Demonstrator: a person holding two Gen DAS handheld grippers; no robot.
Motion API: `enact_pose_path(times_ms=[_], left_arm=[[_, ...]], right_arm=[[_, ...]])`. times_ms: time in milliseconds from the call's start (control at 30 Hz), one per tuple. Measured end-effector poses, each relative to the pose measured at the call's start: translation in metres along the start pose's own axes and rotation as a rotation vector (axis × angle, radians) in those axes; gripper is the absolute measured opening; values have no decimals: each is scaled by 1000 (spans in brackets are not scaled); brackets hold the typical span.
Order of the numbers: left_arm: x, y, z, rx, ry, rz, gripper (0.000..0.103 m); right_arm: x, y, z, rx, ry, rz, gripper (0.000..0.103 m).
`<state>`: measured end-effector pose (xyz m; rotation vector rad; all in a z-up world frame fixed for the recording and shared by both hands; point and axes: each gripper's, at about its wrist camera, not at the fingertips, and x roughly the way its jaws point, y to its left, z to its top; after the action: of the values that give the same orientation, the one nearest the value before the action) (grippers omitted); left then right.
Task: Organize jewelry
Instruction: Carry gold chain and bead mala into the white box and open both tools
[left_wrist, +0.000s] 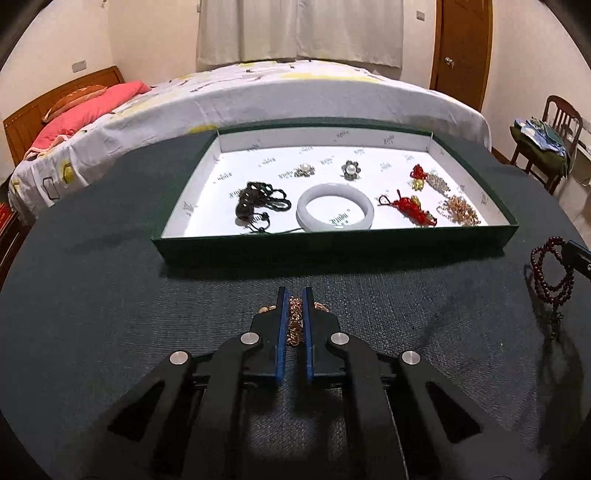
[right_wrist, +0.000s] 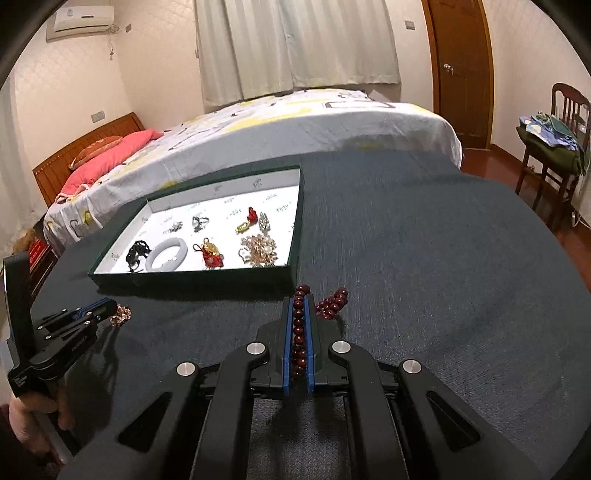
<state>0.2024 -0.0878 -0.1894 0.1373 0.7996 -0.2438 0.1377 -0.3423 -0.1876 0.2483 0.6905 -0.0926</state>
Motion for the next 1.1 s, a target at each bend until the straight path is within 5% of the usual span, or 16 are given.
enact_pose_path(times_ms=[533,1100], left_arm=[[-36,19,8,-45,-73,13,6],[-88,25,52,-68,-210,-13,6]], right_arm=[[-24,18,11,-35,-68,31,6],[-52,33,41,-62,-161,63,6]])
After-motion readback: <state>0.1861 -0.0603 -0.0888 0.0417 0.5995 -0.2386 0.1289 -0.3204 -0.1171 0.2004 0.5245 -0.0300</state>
